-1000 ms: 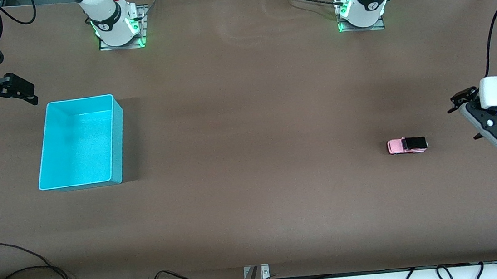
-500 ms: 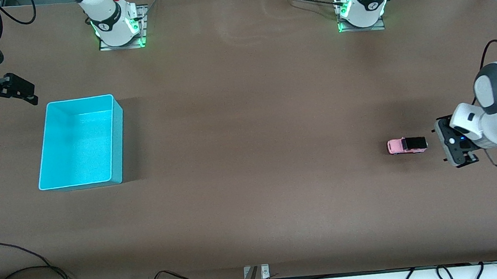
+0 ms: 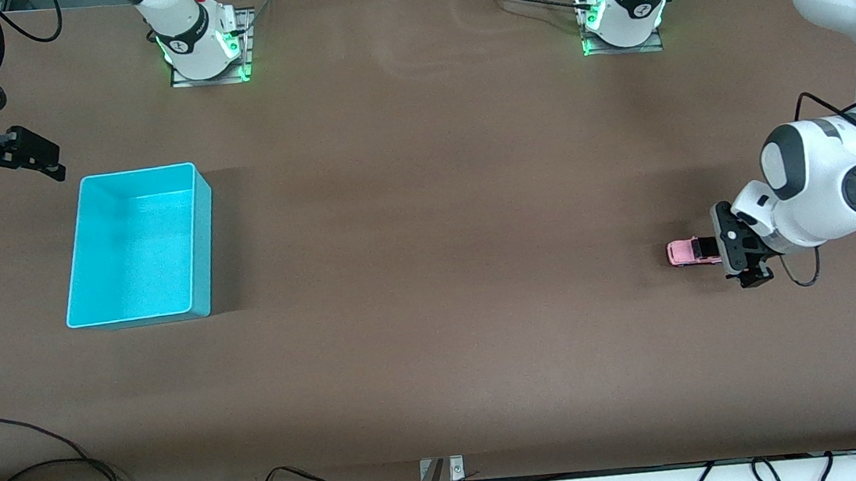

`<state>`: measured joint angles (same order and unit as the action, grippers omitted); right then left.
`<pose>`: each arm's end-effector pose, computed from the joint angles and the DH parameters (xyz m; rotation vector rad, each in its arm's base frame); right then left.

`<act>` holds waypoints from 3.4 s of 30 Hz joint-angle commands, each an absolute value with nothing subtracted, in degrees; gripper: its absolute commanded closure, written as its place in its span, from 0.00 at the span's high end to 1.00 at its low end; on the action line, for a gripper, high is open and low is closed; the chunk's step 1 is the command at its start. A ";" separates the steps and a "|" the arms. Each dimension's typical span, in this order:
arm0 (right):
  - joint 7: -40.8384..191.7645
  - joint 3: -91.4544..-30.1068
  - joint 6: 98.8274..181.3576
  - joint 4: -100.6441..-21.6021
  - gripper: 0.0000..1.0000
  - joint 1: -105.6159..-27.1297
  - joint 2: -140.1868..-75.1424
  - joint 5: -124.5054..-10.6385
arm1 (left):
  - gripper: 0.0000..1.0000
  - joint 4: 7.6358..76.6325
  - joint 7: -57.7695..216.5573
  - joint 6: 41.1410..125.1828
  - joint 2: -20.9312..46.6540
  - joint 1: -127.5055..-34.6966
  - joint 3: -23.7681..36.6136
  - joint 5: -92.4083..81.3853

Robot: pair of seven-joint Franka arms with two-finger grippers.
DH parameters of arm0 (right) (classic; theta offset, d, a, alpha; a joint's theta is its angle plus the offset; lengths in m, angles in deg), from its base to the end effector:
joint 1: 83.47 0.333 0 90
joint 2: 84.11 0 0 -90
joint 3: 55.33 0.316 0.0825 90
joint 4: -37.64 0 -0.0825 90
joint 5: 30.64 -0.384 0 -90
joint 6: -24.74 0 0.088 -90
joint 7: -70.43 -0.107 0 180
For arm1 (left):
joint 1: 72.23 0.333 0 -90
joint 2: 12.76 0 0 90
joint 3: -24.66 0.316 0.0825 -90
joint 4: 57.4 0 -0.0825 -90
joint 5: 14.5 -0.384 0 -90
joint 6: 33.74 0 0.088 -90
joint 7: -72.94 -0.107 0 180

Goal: Wind and store pink jeep toy

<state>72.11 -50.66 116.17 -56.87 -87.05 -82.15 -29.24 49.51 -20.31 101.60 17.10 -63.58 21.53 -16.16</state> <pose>0.5448 0.0085 0.6082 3.1134 0.0765 -0.0308 0.6342 0.0636 0.2340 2.2334 -2.1767 -0.0159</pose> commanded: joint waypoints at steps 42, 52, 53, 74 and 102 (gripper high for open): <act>72.10 -50.15 115.18 -56.23 1.00 -87.51 -82.27 -28.70 | 0.14 54.92 -22.68 106.18 18.09 -63.09 21.14 -17.14; 72.10 -50.15 115.18 -56.23 1.00 -87.51 -82.27 -28.70 | 0.14 53.52 -27.16 106.10 20.37 -58.52 21.14 -17.14; 72.10 -50.15 115.18 -56.23 1.00 -87.51 -82.27 -28.70 | 0.14 53.25 -27.60 106.10 20.55 -57.91 21.14 -17.14; 72.01 -50.15 115.18 -56.23 1.00 -87.51 -82.27 -28.70 | 0.14 49.65 -42.19 106.01 23.45 -45.07 21.23 -17.14; 72.01 -50.15 115.18 -56.23 1.00 -87.51 -82.27 -28.70 | 1.00 38.93 -43.95 94.95 23.63 -44.27 20.53 -16.61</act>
<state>72.11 -50.66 116.08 -56.87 -87.05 -82.16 -29.24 45.07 -44.31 101.38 22.60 -43.08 20.78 -16.16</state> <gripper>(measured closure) 0.000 0.242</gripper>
